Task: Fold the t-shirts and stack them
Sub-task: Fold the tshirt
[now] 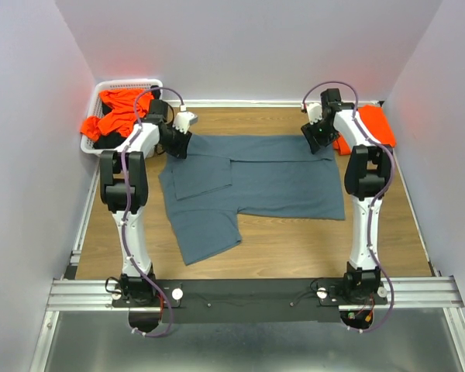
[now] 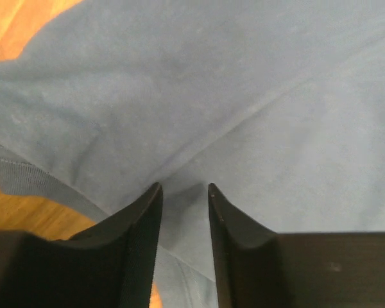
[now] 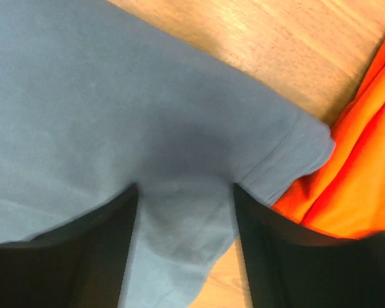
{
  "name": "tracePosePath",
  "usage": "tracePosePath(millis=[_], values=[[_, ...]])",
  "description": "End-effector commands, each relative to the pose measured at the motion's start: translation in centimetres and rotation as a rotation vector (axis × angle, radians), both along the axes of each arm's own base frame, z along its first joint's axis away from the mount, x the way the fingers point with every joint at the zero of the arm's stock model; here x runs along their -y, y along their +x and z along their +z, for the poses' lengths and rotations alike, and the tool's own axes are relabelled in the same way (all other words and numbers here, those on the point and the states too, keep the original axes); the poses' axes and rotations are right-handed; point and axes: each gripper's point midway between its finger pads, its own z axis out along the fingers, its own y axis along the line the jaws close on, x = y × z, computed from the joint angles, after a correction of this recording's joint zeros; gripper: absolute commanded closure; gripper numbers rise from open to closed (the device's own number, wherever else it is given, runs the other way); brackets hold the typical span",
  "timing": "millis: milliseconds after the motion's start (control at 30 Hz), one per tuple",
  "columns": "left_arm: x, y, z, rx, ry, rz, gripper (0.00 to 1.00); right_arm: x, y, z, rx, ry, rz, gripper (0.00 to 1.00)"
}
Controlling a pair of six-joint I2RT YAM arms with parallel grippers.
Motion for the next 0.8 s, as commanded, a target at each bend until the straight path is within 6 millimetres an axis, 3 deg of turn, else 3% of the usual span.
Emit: tracePosePath(millis=[0,33,67,100,133,167,200,233,267,300,333,367,400,433,500,600,767], values=[[1.6,-2.0,8.6,0.092,-0.086,-0.102,0.53,-1.5,-1.4,5.5,0.056,0.074,0.041,0.22],[2.0,-2.8,9.5,0.102,-0.1,-0.132,0.46,-1.7,-2.0,6.7,0.064,0.085,0.057,0.1],[1.8,-4.4,9.4,0.083,-0.089,-0.165,0.45,-2.0,-3.8,8.9,0.076,0.1,0.08,0.08],[1.9,-5.5,11.3,0.119,-0.088,-0.192,0.4,-2.0,-4.7,9.7,0.078,0.106,0.091,0.07],[1.9,-6.5,11.6,0.121,-0.08,-0.216,0.4,-2.2,-6.4,12.2,0.101,0.118,0.123,0.07],[1.8,-8.8,10.4,0.072,-0.075,-0.242,0.4,-2.4,-7.7,12.5,0.085,0.122,0.143,0.07],[1.6,-10.0,11.7,0.123,-0.049,-0.289,0.4,-2.2,-10.0,11.2,0.025,0.121,0.154,0.07],[1.3,-11.1,11.5,0.118,-0.034,-0.304,0.4,-2.0,-11.5,11.2,0.004,0.109,0.181,0.1],[1.1,-12.2,11.1,0.113,-0.022,-0.321,0.4,-1.8,-12.9,12.5,0.027,0.096,0.194,0.12],[0.7,-14.5,10.2,0.1,0.006,-0.356,0.41,-1.5,-15.5,10.3,-0.049,0.085,0.203,0.18],[0.4,-15.6,9.5,0.087,0.022,-0.372,0.41,-1.2,-16.7,9.9,-0.066,0.07,0.211,0.21],[0.2,-17.8,7.6,0.032,0.031,-0.393,0.42,-0.6,-18.0,9.3,-0.089,0.043,0.225,0.25],[-0.1,-19.0,7.6,0.041,0.051,-0.413,0.44,-0.3,-19.1,9.7,-0.081,0.029,0.232,0.29],[-0.6,-19.9,6.9,0.037,0.084,-0.446,0.45,0.1,-21.3,8.1,-0.139,0.018,0.239,0.38],[-0.8,-22.7,5.4,0.008,0.115,-0.492,0.48,0.7,-22.9,7.3,-0.16,-0.013,0.255,0.44],[-1.5,-24.7,3.8,0.003,0.184,-0.521,0.49,1.5,-25.3,6.2,-0.178,-0.045,0.263,0.49],[-2.2,-25.8,2.3,-0.014,0.244,-0.522,0.49,1.9,-26.9,4.9,-0.178,-0.068,0.271,0.52]])
